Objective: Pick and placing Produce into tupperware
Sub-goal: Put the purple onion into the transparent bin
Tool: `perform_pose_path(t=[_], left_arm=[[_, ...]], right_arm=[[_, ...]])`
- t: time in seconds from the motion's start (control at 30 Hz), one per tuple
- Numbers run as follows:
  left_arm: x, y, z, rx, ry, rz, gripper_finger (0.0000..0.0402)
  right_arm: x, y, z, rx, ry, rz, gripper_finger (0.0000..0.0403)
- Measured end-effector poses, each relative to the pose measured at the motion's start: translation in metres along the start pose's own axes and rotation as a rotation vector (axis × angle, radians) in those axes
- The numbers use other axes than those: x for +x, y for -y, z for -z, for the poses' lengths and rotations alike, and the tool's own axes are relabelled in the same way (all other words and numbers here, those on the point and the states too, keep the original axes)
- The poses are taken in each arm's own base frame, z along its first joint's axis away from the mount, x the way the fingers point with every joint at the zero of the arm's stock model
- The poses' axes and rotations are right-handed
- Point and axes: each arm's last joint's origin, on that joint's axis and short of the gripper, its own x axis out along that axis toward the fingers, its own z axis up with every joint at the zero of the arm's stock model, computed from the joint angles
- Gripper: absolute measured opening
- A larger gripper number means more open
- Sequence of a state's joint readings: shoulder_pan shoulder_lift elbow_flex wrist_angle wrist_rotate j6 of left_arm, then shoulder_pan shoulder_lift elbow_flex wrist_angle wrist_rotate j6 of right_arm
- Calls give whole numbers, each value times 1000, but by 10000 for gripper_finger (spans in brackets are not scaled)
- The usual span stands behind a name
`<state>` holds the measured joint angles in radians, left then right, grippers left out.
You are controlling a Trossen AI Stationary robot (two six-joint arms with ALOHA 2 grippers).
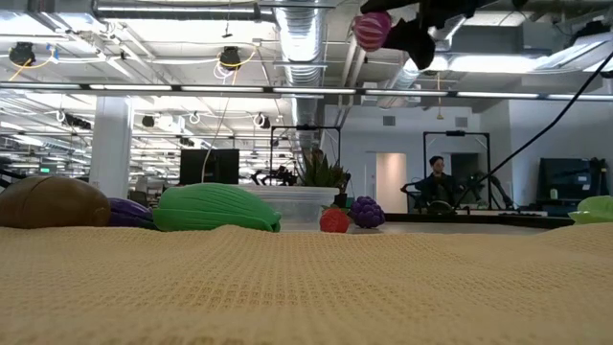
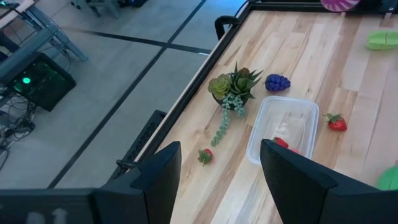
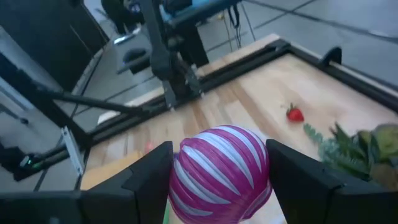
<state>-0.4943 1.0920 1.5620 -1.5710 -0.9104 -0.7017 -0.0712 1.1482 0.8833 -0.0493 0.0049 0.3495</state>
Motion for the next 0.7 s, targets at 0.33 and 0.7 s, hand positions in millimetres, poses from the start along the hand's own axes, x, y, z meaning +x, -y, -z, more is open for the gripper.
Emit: perform_pose_path(t=[0.33,0.7], left_arm=[[0,0,0,0,-1,0,212],[0,0,0,0,-1,1,212]], right_arm=[[48,9,17,2,-18,16,232],[102,30,46,56,-32,52,232]])
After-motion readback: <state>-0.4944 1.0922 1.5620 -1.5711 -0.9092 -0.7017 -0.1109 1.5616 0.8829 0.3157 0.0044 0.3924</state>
